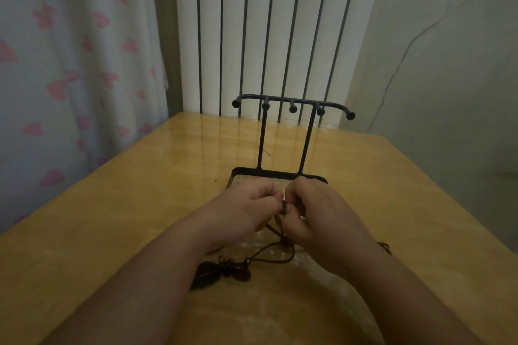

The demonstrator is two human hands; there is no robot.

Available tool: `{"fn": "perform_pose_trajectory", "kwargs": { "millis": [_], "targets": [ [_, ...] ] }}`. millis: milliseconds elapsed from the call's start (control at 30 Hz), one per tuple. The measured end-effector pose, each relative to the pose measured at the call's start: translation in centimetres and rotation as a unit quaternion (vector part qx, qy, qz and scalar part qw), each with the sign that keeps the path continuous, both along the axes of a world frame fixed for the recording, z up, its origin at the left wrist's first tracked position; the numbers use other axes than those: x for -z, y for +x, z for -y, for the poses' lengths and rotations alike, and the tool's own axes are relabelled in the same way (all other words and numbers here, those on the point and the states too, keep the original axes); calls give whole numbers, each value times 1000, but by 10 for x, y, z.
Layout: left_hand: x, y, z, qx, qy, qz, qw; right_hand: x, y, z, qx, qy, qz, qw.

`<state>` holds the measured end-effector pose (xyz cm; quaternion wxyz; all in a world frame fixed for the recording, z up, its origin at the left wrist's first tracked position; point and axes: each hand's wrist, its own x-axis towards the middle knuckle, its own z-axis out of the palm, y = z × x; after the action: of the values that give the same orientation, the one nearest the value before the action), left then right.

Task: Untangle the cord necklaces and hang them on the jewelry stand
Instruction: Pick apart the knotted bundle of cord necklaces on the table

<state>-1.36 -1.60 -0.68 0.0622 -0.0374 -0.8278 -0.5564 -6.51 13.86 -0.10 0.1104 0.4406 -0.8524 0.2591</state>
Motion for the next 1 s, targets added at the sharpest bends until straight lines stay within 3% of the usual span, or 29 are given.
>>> {"fn": "perform_pose_trajectory", "kwargs": {
  "millis": [533,1000],
  "targets": [
    [0,-1,-1,14,105,-18,994,4,2,4,-14,-181,63,981],
    [1,-1,-2,-64,-90,-23,994,-7,1,-3,31,-23,-15,999]
  ]
}}
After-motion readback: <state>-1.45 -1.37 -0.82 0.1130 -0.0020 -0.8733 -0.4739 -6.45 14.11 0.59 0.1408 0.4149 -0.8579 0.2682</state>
